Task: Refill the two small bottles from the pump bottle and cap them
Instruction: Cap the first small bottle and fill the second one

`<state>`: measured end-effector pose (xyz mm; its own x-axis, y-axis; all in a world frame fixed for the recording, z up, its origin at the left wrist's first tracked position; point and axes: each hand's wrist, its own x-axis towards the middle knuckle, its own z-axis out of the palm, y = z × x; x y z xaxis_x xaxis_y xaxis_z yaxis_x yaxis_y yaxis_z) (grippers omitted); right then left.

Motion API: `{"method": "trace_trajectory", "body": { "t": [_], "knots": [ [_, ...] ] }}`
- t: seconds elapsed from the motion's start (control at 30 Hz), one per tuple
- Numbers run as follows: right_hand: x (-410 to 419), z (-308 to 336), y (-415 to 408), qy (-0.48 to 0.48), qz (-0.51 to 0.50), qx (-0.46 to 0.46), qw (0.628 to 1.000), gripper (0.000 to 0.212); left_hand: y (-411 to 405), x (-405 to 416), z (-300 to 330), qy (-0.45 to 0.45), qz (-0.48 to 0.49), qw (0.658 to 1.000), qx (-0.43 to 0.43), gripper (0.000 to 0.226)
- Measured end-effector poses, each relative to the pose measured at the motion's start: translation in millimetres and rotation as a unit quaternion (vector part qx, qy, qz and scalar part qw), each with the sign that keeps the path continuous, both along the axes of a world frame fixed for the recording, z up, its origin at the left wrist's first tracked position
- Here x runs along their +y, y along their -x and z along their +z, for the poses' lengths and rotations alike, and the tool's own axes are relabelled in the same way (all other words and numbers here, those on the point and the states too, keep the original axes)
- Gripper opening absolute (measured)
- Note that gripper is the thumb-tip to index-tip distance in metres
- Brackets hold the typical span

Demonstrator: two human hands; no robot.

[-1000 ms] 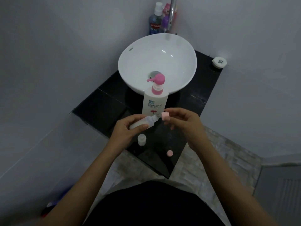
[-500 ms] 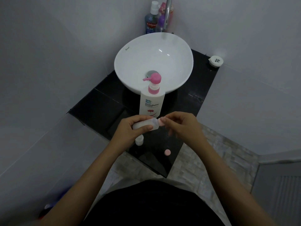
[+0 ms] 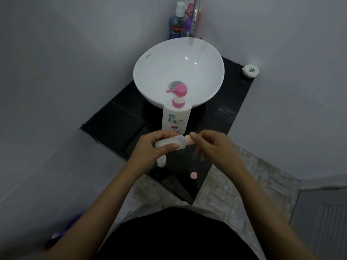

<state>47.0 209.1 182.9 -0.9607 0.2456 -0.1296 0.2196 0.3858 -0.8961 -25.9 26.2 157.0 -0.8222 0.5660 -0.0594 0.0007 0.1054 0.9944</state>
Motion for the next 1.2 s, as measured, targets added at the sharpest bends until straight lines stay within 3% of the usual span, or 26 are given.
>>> {"method": "trace_trajectory", "body": {
  "t": [0.17,0.23,0.33,0.47,0.5,0.6,0.7,0.93,1.03,1.2],
  "knots": [
    [10.0,3.6,-3.5,0.030,0.086,0.031,0.995,0.020,0.7,-0.7,-0.5,0.004,-0.001,1.000,-0.004,0.023],
    [7.2,1.7,-2.7,0.038,0.057,0.017,0.997,0.015,0.4,-0.5,-0.7,0.005,-0.005,1.000,-0.005,0.022],
    [0.7,1.1,-1.9,0.002,0.010,-0.013,1.000,0.041,-0.6,0.7,0.4,0.000,-0.012,1.000,-0.010,0.021],
    [6.3,3.7,-6.0,0.011,0.082,0.011,0.997,0.018,0.7,-0.5,1.1,-0.003,-0.011,1.000,-0.010,0.019],
    [9.1,3.7,-6.8,0.016,0.099,0.024,0.995,0.021,1.2,-0.9,0.8,-0.001,-0.010,1.000,-0.009,0.019],
    [7.4,6.0,-6.4,0.036,0.068,0.030,0.997,0.014,0.9,-0.8,0.8,0.001,-0.010,1.000,-0.013,0.022],
    [2.0,6.8,-4.0,0.006,0.020,0.007,1.000,0.034,-0.6,0.8,2.5,-0.003,-0.018,1.000,-0.019,0.030],
    [10.9,8.2,-8.0,0.022,0.074,0.034,0.996,0.017,-0.5,2.3,3.7,-0.004,-0.023,1.000,-0.019,0.031],
    [4.0,8.6,-7.5,0.009,0.027,0.005,1.000,0.031,-1.3,4.2,3.2,-0.004,-0.029,0.999,-0.026,0.032],
    [7.2,11.5,-13.8,0.062,0.072,0.034,0.995,0.021,-1.2,5.2,4.6,-0.004,-0.025,0.999,-0.033,0.033]
  ]
}}
